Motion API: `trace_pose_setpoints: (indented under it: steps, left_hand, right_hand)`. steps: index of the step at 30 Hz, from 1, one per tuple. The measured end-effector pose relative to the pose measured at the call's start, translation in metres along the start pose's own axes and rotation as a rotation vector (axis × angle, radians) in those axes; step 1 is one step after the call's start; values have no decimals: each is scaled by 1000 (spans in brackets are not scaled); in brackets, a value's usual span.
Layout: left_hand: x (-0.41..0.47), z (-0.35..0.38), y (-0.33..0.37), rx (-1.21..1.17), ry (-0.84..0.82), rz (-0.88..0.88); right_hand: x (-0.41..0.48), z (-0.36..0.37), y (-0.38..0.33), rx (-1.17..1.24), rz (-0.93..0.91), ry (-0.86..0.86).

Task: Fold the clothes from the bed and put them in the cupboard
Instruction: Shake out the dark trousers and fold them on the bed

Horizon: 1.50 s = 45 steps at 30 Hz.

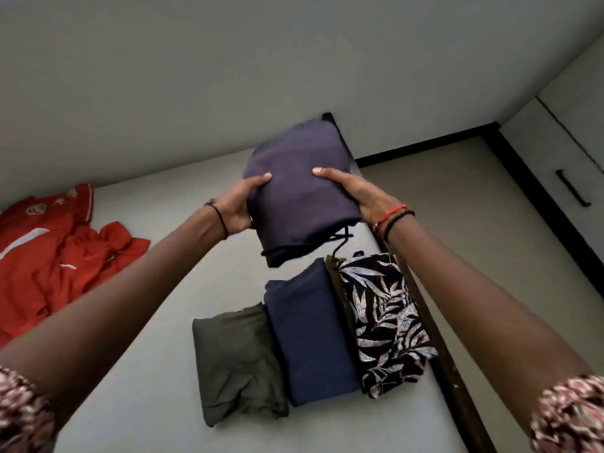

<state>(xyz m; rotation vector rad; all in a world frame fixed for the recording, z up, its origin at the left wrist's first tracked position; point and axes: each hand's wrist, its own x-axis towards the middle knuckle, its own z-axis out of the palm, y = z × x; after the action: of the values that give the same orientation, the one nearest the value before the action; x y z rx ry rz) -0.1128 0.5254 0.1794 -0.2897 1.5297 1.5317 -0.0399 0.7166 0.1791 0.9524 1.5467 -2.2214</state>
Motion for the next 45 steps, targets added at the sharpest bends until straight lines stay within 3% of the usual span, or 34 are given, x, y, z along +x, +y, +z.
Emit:
trace_pose_setpoints:
  steps: [6, 10, 13, 15, 17, 21, 25, 28, 33, 39, 45]
  left_hand:
    - [61, 16, 28, 92, 55, 68]
    - [115, 17, -41, 118, 107, -7]
    - [139, 20, -107, 330, 145, -81]
    - [148, 23, -135, 400, 220, 2]
    - [151, 26, -144, 348, 278, 71]
    - [151, 25, -132, 80, 208, 49]
    - [151, 24, -127, 130, 178, 82]
    - [153, 25, -138, 225, 226, 43]
    - [150, 31, -135, 379, 269, 43]
    - [118, 21, -131, 385, 309, 29]
    - [65, -19, -125, 206, 359, 114]
  right_hand:
    - [61, -30, -21, -29, -116, 65]
    - [102, -65, 39, -80, -23, 114]
    - [108, -87, 90, -212, 63, 189]
    - [111, -100, 114, -260, 74, 212]
    - [113, -107, 121, -262, 89, 192]
    - [115, -107, 113, -254, 74, 214]
    - [120, -110, 121, -261, -67, 312]
    - [127, -112, 137, -443, -86, 412]
    - [123, -98, 132, -662, -38, 516]
    - [91, -67, 122, -923, -14, 736]
    - [57, 1, 123, -1017, -193, 664]
